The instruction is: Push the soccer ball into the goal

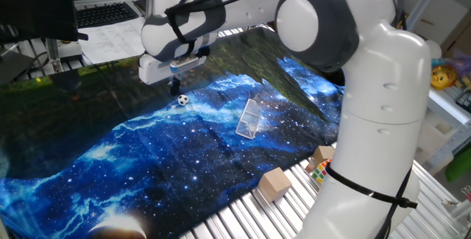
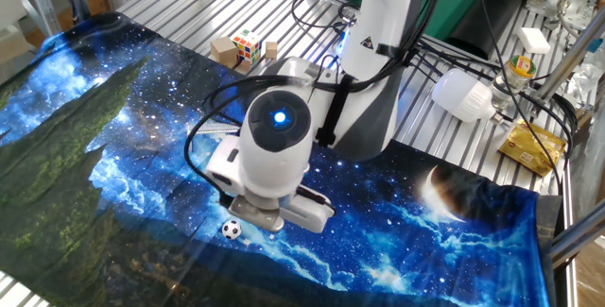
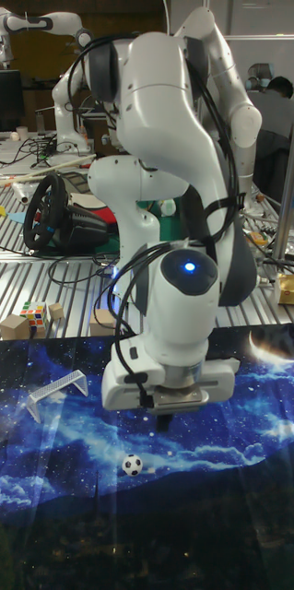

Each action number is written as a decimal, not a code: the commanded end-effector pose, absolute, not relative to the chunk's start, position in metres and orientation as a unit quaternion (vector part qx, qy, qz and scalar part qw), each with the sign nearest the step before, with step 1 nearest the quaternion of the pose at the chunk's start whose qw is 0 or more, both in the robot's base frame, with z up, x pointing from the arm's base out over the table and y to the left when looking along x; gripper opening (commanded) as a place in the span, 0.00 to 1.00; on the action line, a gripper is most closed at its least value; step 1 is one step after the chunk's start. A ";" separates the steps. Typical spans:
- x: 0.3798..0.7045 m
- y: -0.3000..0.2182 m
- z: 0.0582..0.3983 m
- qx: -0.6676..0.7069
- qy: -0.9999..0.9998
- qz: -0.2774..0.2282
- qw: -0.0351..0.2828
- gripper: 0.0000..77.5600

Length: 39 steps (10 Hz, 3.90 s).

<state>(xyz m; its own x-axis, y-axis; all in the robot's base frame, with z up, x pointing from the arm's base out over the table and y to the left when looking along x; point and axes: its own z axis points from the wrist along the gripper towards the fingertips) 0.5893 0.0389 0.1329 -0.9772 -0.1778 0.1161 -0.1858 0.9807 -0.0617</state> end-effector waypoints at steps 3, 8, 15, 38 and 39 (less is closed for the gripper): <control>0.603 0.032 0.108 0.119 -0.992 0.034 0.040 0.00; 0.610 0.032 0.087 0.120 -0.992 0.024 0.021 0.00; 0.615 0.029 0.079 0.120 -0.993 0.010 0.014 0.00; 0.614 -0.007 0.068 -0.271 -0.963 0.013 0.002 0.00; 0.613 -0.009 0.069 -0.272 -0.962 0.013 0.003 0.00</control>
